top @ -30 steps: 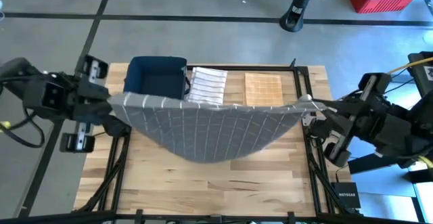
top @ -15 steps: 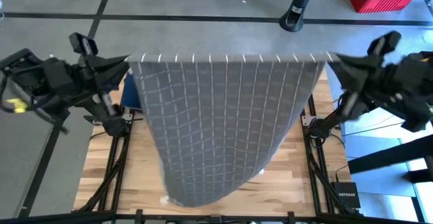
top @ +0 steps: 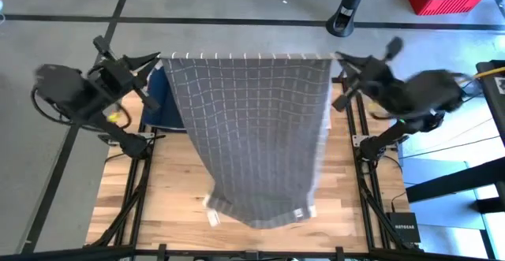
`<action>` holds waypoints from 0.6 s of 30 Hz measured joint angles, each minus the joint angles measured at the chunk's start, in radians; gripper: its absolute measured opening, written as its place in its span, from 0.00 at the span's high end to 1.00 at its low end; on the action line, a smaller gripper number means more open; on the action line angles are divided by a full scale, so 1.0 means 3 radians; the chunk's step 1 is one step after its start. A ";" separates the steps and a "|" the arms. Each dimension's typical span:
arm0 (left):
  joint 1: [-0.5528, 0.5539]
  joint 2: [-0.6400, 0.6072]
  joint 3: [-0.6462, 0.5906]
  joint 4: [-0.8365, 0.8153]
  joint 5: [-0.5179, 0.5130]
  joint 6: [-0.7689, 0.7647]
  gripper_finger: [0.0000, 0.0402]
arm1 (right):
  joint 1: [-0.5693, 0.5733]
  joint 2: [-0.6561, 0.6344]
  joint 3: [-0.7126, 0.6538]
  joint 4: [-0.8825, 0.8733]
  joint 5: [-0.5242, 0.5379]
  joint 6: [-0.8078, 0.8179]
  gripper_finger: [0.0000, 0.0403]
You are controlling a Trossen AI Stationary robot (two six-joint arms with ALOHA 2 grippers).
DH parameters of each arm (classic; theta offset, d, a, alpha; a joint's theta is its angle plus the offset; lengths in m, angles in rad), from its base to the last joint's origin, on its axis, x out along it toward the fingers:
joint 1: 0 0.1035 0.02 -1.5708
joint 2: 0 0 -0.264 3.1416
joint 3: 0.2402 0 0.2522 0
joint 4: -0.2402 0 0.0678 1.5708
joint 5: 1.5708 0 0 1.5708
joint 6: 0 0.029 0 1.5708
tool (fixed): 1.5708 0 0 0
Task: Fold towel
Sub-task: Fold the gray towel
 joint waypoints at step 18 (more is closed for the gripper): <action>0.0691 0.0150 -0.0359 -0.1480 0.0578 -0.1351 1.00 | -0.1125 -0.0151 -0.1025 -0.1820 -0.0211 0.1519 1.00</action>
